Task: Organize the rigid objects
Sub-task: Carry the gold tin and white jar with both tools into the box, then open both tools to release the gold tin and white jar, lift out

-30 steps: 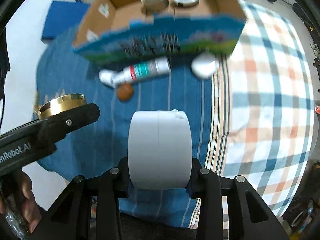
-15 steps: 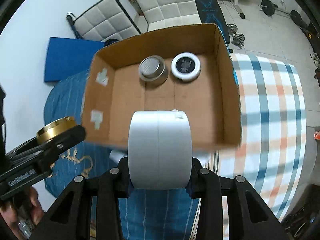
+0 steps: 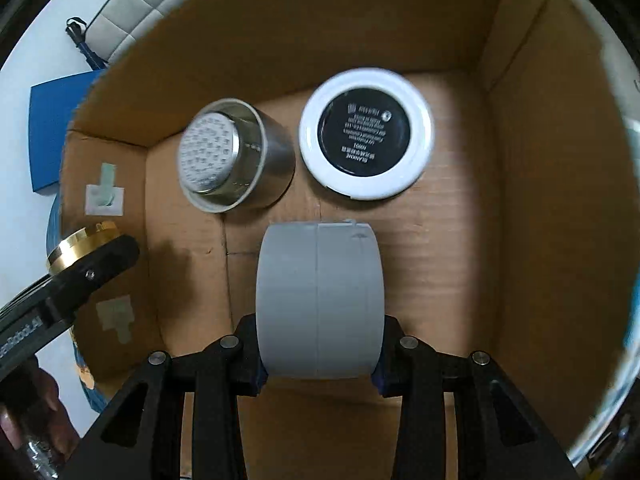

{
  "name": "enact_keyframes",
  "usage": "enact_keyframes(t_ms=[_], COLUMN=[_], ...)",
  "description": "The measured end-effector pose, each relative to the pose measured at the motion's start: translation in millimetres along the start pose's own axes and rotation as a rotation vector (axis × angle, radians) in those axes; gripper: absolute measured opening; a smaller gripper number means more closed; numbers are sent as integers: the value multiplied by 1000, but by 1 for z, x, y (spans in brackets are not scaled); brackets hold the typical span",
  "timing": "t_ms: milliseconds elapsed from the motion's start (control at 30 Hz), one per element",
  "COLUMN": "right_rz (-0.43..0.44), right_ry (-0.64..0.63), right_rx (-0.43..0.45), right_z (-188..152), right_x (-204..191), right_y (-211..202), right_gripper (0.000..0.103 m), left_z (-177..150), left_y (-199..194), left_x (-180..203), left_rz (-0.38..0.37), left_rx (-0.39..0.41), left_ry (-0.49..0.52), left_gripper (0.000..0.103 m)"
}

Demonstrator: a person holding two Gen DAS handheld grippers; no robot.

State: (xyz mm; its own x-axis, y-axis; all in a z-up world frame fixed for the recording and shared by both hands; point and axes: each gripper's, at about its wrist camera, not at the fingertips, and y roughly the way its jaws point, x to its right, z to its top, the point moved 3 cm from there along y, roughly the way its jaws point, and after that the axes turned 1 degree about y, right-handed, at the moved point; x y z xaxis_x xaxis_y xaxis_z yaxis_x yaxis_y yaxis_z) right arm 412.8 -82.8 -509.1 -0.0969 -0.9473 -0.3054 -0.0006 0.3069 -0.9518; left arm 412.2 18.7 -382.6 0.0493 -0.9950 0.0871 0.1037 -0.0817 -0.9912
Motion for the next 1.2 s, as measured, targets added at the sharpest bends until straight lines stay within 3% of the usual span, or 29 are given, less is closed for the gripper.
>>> enact_keyframes(t_ms=[167,367,667,733,900,1033,1100,1200], right_rz=[28,-107,-167,-192,-196,-201,-198,-208], right_ry=[2,-46,-76,-72,-62,-63,-63,-67], right_rx=[3,-2,-29,-29,-25,-12,-4,12], right_z=[9,12,7,5,-3,-6,0,-2], right_x=[6,2,-18,-19,-18,-19,-26,-31], right_y=[10,0,6,8,6,-1,-8,-18], right_gripper=[44,69,78,82,83,83,83,92], left_z=[8,17,42,46,40,35,33,30], left_y=[13,19,30,38,47,46,39,22], left_x=[-4,2,6,6,8,-1,-4,-3], left_rz=[11,48,77,65,45,-31,-60,-84], left_rx=[-4,21,22,-7,-65,-109,-103,-79], left_ry=[6,38,50,52,40,-44,-67,-65], left_gripper=[67,67,67,67,67,67,70,75])
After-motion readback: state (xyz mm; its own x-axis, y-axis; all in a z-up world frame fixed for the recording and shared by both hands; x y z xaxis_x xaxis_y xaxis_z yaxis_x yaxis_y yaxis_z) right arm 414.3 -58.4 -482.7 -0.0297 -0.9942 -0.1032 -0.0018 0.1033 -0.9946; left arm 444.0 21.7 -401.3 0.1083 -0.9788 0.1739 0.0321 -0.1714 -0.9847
